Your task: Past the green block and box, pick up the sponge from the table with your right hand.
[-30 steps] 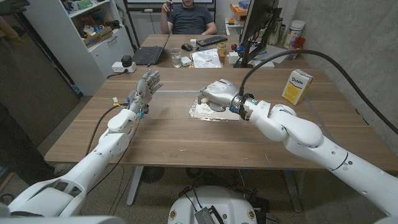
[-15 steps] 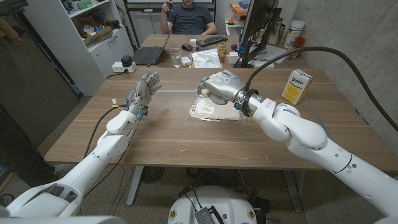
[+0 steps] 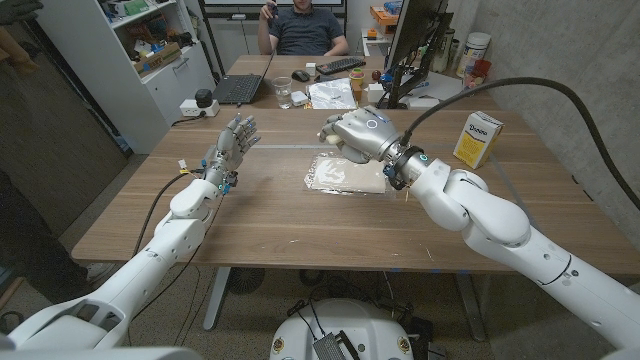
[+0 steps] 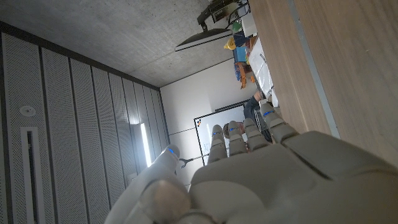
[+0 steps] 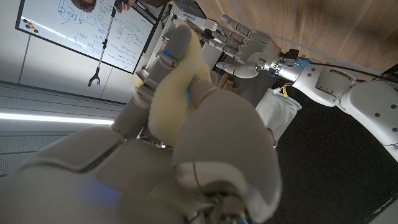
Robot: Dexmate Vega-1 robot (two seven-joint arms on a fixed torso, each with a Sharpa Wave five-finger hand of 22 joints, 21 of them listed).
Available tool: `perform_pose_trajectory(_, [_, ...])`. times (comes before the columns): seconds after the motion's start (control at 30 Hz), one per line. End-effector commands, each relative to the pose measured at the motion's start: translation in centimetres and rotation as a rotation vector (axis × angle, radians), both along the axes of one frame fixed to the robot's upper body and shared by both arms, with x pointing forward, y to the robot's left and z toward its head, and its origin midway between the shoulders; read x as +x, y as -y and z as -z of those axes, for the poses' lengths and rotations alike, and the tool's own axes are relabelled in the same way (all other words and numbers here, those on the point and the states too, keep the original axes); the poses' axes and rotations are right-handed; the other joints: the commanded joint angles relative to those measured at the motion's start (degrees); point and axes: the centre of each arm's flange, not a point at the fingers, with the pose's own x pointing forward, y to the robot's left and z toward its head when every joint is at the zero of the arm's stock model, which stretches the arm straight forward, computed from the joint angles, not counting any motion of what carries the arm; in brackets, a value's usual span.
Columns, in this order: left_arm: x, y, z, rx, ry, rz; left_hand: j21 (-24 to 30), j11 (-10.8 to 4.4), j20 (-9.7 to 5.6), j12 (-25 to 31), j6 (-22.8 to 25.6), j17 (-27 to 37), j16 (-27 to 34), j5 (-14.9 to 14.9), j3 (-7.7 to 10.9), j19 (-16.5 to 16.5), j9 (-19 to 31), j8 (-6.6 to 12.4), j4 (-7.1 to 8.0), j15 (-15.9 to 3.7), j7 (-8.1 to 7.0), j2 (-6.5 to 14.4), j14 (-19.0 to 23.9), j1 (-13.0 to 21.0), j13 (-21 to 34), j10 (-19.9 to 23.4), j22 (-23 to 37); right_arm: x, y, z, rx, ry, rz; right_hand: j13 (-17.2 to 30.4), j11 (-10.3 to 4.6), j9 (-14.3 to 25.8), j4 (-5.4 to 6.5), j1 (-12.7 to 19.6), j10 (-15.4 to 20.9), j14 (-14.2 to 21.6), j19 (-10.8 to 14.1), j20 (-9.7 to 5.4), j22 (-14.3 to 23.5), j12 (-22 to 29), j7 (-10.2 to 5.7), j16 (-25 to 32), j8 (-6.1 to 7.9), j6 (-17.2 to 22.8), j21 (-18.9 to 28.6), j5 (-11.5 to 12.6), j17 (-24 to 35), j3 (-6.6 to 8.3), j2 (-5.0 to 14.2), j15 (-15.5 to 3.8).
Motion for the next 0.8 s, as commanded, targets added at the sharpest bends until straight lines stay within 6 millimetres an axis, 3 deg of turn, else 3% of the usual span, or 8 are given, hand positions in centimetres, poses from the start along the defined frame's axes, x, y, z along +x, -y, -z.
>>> perform_pose_trajectory(0.03, [-0.37, -0.01, 0.16, 0.002, 0.002, 0.002, -0.02, 0.02, -0.18, 0.42, -0.1, 0.15, 0.36, 0.42, -0.16, -0.01, 0.18, 0.38, 0.13, 0.17, -0.07, 0.63, -0.2, 0.0, 0.17, 0.22, 0.25, -0.7, 0.56, -0.13, 0.042, 0.043, -0.018, 0.26, -0.08, 0.18, 0.39, 0.9, 0.53, 4.37, -0.44, -1.31, 0.08, 0.29, 0.03, -0.12, -0.02, 0.27, 0.63, 0.24, 0.33, -0.11, 1.23, -9.7])
perform_pose_trajectory(0.8, [-0.93, -0.72, 0.24, -0.003, 0.009, -0.003, -0.05, 0.11, -0.23, 0.41, -0.08, 0.15, 0.38, 0.44, -0.29, 0.0, 0.18, 0.39, 0.15, 0.1, -0.12, 0.69, -0.15, 0.0, 0.17, 0.19, 0.25, -1.22, 0.5, 0.03, 0.078, 0.095, -0.058, 0.9, -0.36, 0.47, 0.86, 1.12, 0.55, 5.16, -0.84, -1.31, 0.03, 0.17, -0.34, -1.01, -0.41, 0.04, 1.93, 0.28, 0.89, -0.31, 1.27, -9.69])
